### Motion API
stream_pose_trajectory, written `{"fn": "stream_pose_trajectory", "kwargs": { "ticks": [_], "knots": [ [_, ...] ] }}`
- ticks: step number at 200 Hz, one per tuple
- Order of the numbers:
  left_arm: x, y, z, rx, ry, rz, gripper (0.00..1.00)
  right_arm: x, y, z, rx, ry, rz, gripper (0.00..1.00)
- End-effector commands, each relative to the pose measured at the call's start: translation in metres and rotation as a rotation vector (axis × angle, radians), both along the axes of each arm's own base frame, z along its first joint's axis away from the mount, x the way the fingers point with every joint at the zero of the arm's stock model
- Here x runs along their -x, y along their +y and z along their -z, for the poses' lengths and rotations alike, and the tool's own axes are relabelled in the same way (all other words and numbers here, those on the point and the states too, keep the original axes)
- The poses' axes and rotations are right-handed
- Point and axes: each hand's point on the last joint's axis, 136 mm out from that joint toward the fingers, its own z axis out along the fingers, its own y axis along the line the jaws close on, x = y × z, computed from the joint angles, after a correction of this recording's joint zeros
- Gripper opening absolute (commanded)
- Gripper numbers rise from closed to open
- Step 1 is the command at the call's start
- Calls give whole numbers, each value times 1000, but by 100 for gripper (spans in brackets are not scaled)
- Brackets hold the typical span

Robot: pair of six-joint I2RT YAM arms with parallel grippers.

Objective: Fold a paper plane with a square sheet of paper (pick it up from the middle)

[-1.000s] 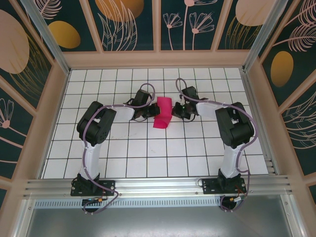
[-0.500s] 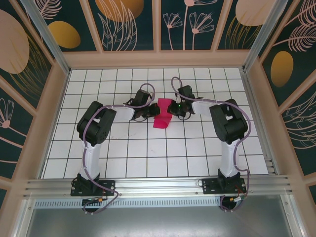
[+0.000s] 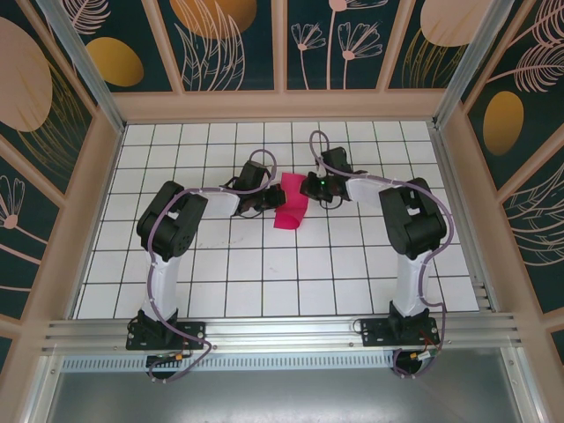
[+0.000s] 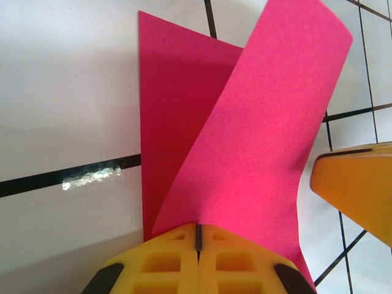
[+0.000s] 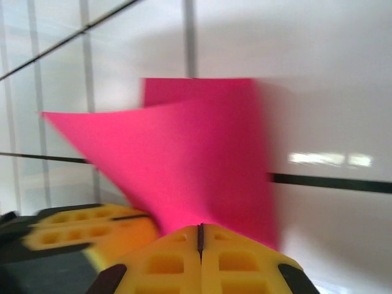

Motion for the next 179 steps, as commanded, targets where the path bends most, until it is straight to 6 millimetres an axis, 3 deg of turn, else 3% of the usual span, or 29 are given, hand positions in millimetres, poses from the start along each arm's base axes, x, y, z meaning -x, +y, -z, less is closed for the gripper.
{"fn": "stream_pose_trajectory", "kwargs": {
  "ticks": [1, 42, 78, 102, 118, 158, 179],
  "knots": [
    [57, 59, 100, -276, 278, -66, 6, -10, 18, -7, -45, -19, -22, 4],
    [58, 60, 101, -279, 281, -67, 6, -25, 6, 14, -22, -2, 20, 1],
    [61, 62, 103, -283, 287, -66, 6, -37, -30, 35, 7, 17, 81, 1],
    [65, 64, 105, -286, 294, -65, 5, -50, -57, 34, 18, -6, 119, 1],
    [67, 64, 105, -282, 296, -63, 5, -59, -65, 26, 11, -27, 131, 1],
    [67, 63, 104, -275, 297, -66, 5, -57, -44, -20, -43, -112, 86, 1],
    [66, 61, 104, -271, 295, -64, 5, -41, -27, -24, -59, -109, 41, 1]
  ]
}}
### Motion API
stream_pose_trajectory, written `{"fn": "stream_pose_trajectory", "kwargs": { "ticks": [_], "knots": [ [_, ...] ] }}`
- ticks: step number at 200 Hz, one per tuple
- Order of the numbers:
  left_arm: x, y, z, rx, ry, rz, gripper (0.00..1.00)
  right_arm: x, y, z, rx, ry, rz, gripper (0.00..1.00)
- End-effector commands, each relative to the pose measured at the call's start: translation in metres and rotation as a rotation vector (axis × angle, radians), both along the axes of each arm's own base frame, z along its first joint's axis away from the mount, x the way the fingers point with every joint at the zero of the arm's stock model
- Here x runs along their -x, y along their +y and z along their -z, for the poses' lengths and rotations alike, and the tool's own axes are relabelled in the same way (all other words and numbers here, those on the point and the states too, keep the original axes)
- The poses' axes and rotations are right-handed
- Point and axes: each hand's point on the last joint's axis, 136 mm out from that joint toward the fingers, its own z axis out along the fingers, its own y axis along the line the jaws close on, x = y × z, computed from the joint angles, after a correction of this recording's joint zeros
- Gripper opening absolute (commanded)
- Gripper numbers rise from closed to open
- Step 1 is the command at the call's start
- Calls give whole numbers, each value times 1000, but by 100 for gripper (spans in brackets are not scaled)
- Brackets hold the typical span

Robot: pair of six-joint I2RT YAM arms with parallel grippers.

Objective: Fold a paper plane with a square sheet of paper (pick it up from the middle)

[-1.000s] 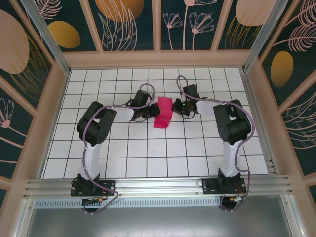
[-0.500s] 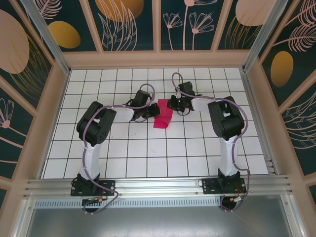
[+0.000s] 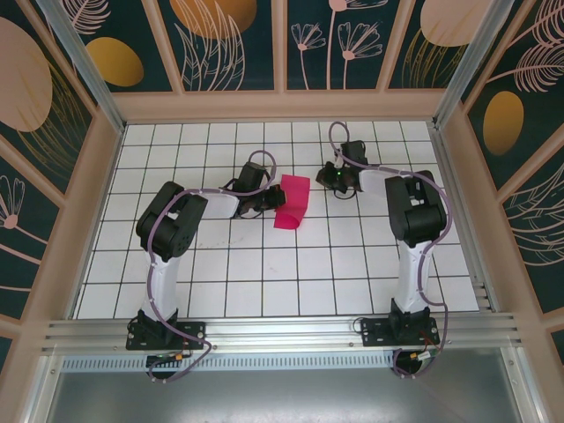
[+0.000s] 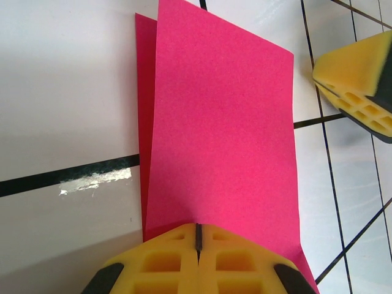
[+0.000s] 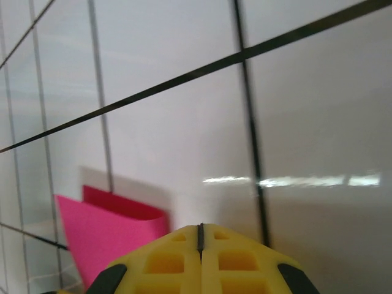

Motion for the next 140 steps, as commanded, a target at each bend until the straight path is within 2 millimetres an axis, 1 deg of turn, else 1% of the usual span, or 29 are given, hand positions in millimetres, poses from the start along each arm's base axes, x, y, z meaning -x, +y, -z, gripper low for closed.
{"fn": "stream_pose_trajectory", "kwargs": {
  "ticks": [1, 14, 32, 55, 75, 94, 115, 140],
  "knots": [
    [65, 61, 104, -282, 316, -65, 5, 12, 30, -40, -40, -94, -81, 1],
    [65, 61, 104, -283, 316, -65, 5, 22, 43, -33, -44, -75, -111, 1],
    [66, 60, 104, -283, 317, -64, 5, 26, 57, -23, -50, -53, -144, 1],
    [66, 61, 104, -284, 318, -64, 5, 21, 64, -10, -56, -27, -151, 1],
    [66, 61, 105, -286, 319, -63, 5, 14, 64, -2, -43, -13, -142, 1],
    [67, 61, 106, -285, 323, -62, 5, 5, 55, 6, -22, -4, -103, 1],
    [68, 62, 107, -287, 325, -60, 5, -5, 35, 18, -8, 17, -30, 1],
    [68, 62, 107, -287, 327, -59, 5, -15, 17, 24, 17, 22, 29, 1]
  ]
}}
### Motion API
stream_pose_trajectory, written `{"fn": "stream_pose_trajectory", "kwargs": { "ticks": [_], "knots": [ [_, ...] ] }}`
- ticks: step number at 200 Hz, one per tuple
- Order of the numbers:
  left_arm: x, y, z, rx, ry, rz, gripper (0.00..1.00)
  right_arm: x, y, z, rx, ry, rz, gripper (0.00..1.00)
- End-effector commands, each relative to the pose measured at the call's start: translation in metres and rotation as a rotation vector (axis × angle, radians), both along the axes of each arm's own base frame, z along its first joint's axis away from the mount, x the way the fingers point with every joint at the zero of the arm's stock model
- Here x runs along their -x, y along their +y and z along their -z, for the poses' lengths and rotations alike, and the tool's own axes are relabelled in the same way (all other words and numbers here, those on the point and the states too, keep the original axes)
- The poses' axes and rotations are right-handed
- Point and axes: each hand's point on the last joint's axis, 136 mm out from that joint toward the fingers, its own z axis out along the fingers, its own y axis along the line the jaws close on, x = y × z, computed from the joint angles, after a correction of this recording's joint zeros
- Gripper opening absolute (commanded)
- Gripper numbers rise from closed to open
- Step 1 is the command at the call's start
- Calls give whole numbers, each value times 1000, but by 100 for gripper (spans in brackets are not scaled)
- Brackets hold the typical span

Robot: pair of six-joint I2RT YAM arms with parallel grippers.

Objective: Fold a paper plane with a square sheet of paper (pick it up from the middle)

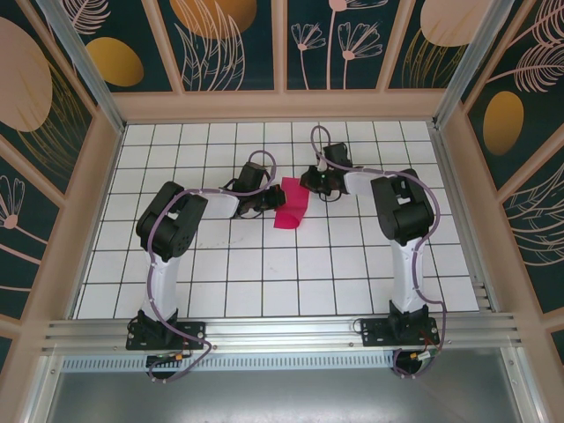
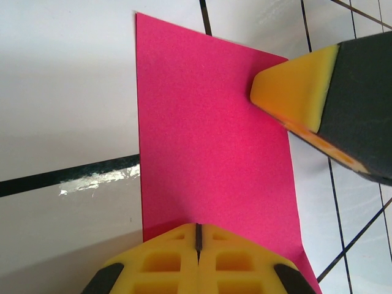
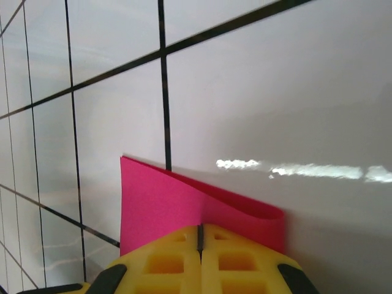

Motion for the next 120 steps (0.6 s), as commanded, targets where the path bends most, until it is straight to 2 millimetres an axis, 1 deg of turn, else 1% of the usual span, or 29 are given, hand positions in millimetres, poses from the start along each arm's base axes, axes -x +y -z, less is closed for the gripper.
{"fn": "stream_pose_trajectory", "kwargs": {
  "ticks": [1, 49, 62, 73, 86, 90, 100, 110, 120],
  "knots": [
    [68, 62, 108, -288, 327, -58, 5, -23, -29, 11, 51, 1, 109, 1],
    [69, 62, 108, -287, 326, -59, 5, -36, -45, 12, 80, 13, 167, 1],
    [68, 62, 107, -286, 326, -60, 5, -38, -45, 6, 69, 6, 168, 1],
    [69, 62, 107, -287, 325, -58, 5, -37, -42, -6, 54, -15, 150, 1],
    [68, 62, 107, -288, 325, -59, 5, -31, -35, -27, 38, -54, 119, 1],
    [68, 62, 107, -286, 324, -59, 5, -27, -32, -34, 32, -69, 107, 1],
    [68, 62, 107, -286, 324, -62, 5, -17, -26, -47, 26, -89, 78, 2],
    [68, 62, 107, -284, 323, -63, 5, -4, -22, -55, 19, -98, 53, 2],
    [68, 62, 108, -283, 323, -65, 5, 12, -17, -55, 15, -86, 30, 2]
  ]
}}
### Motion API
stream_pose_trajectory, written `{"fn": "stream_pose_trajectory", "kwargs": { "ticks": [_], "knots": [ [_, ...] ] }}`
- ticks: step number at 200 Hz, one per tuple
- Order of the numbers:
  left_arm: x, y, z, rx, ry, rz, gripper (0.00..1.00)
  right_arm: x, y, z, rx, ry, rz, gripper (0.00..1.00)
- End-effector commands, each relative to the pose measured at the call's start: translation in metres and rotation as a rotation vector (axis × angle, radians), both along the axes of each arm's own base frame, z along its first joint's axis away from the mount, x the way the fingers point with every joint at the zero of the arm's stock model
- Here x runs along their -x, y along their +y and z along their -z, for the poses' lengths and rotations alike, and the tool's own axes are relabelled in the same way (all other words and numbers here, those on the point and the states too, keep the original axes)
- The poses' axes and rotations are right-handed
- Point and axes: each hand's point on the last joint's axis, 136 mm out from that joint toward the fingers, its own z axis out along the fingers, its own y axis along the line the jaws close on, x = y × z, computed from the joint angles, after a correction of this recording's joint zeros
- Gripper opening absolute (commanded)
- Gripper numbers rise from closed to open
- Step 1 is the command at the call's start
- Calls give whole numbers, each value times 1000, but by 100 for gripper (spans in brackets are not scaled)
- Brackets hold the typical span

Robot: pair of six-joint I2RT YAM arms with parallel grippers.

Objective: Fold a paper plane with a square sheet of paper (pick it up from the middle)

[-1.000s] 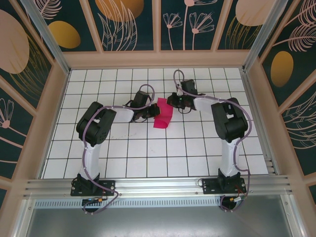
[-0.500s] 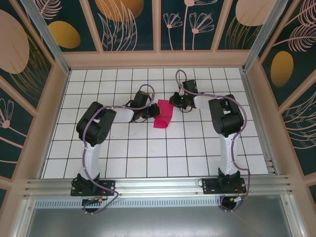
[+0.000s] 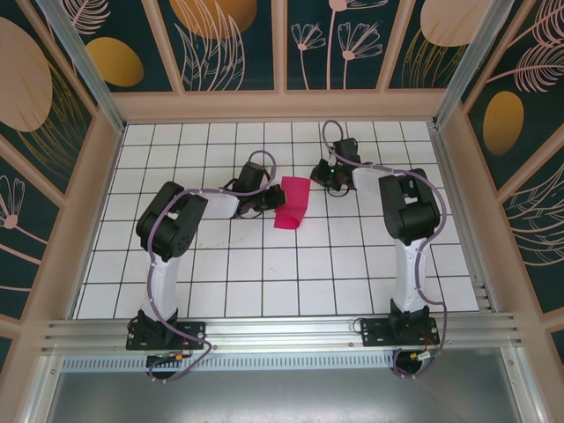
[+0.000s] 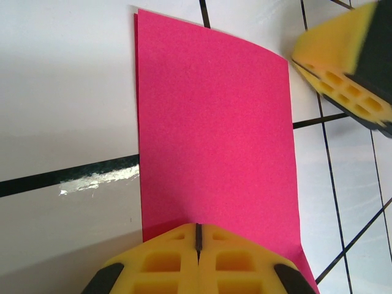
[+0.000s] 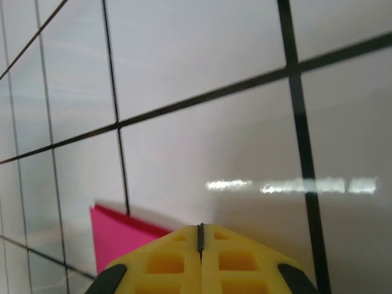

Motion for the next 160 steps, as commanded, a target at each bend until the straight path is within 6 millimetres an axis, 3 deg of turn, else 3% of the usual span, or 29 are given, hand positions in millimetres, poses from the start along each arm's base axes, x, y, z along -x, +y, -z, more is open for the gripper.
{"fn": "stream_pose_trajectory", "kwargs": {
  "ticks": [1, 43, 75, 125, 160],
  "knots": [
    [68, 62, 108, -283, 324, -66, 5, 26, 15, -43, -18, -71, -71, 2],
    [67, 62, 108, -283, 323, -67, 5, 83, 40, -25, -102, 29, -164, 2],
    [67, 62, 108, -285, 322, -70, 5, 105, 55, -7, -116, 88, -225, 2],
    [68, 63, 111, -284, 329, -76, 5, 127, 56, 17, -75, 150, -290, 2],
    [69, 63, 111, -284, 329, -79, 5, 149, 43, 34, -28, 197, -317, 2]
  ]
}}
